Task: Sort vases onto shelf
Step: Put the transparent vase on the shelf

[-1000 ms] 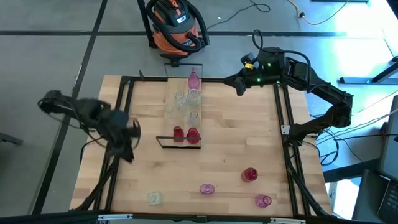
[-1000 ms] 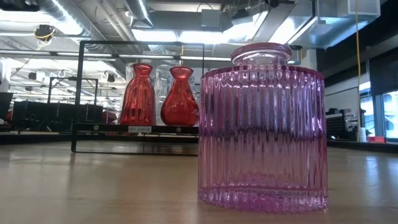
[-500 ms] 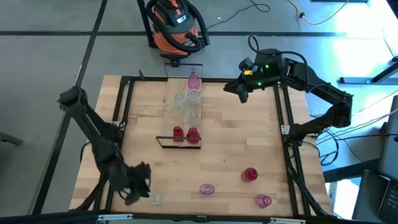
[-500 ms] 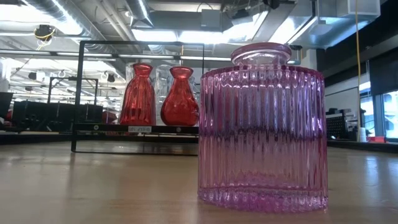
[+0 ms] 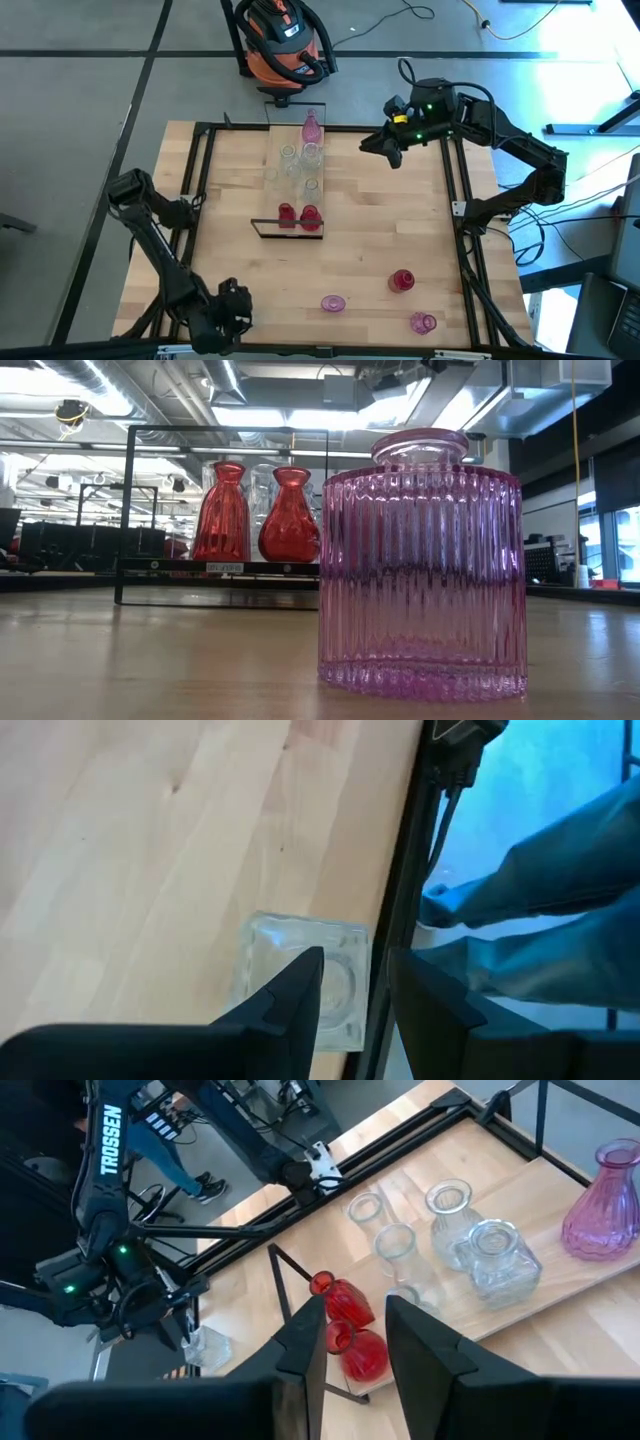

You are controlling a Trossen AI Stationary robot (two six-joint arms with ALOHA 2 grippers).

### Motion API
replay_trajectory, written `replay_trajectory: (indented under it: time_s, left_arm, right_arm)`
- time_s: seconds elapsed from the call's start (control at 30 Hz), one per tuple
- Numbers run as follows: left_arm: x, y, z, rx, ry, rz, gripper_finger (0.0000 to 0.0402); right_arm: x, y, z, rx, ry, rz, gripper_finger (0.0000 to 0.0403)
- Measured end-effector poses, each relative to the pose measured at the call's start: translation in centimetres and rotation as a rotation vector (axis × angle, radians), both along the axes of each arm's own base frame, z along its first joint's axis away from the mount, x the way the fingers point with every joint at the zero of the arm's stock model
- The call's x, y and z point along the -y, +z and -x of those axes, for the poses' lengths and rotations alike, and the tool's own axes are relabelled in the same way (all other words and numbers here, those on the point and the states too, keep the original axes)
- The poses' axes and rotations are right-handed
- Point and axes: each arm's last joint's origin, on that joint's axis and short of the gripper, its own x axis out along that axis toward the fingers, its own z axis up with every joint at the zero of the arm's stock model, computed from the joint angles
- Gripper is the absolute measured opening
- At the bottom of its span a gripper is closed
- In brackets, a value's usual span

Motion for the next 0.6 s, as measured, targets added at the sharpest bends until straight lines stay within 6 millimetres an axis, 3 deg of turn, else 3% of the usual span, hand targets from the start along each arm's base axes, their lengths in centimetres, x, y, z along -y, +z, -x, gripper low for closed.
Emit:
replay_trajectory:
  time_s: [0.4, 0.6]
  left_arm:
    - [-1.1, 1.8, 0.7, 0.012, 0.02, 0.009, 0.0111]
    - [-2.6, 2.2, 1.5, -0.091, 0.04, -0.098, 0.0083]
  right_arm:
    - [0.0, 0.0, 0.0, 0.0, 0.001, 0.0, 0.0091]
    - [0.0, 0.0, 0.0, 0.0, 0.006, -0.006, 0.0091]
